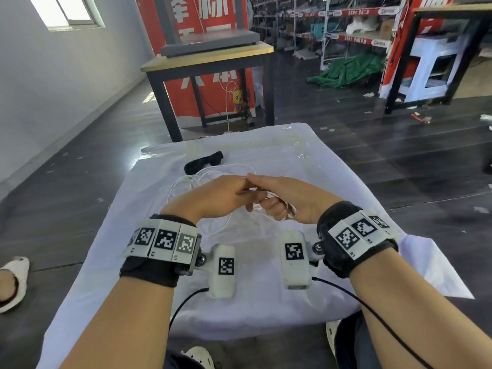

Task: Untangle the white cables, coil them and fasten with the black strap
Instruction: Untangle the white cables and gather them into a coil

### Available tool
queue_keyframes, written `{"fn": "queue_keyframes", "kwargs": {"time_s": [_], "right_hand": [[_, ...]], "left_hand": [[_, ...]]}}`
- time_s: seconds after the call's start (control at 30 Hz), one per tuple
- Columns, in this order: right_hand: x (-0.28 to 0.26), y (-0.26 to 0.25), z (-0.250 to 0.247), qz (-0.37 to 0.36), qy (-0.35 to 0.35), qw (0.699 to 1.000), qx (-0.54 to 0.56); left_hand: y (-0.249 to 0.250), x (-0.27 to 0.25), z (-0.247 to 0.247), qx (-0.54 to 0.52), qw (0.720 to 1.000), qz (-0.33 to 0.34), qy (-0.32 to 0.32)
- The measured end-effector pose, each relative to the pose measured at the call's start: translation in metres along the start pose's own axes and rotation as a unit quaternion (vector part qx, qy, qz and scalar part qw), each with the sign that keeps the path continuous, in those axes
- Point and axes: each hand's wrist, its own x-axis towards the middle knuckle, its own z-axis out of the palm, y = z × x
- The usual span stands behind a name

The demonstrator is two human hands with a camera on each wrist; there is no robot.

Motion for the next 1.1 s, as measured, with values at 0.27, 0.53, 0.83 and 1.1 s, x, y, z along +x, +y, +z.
{"fn": "queue_keyframes", "kwargs": {"time_s": [0.27,0.53,0.83,1.1], "right_hand": [[0.005,0.004,0.002,-0.041,0.109,0.992,-0.048],[0.005,0.009,-0.011,-0.047,0.231,0.966,-0.106],[0.006,0.002,-0.009,-0.139,0.312,0.935,-0.099],[0.006,-0.001,-0.004,-0.254,0.231,0.924,-0.169]], "left_hand": [[-0.009,-0.001,-0.006,0.029,0.998,-0.023,0.051],[-0.008,-0.017,-0.024,-0.183,0.974,-0.048,0.124],[-0.006,-0.019,-0.029,-0.259,0.946,-0.035,0.194],[-0.005,-0.005,-0.01,-0.011,0.998,-0.046,0.031]]}}
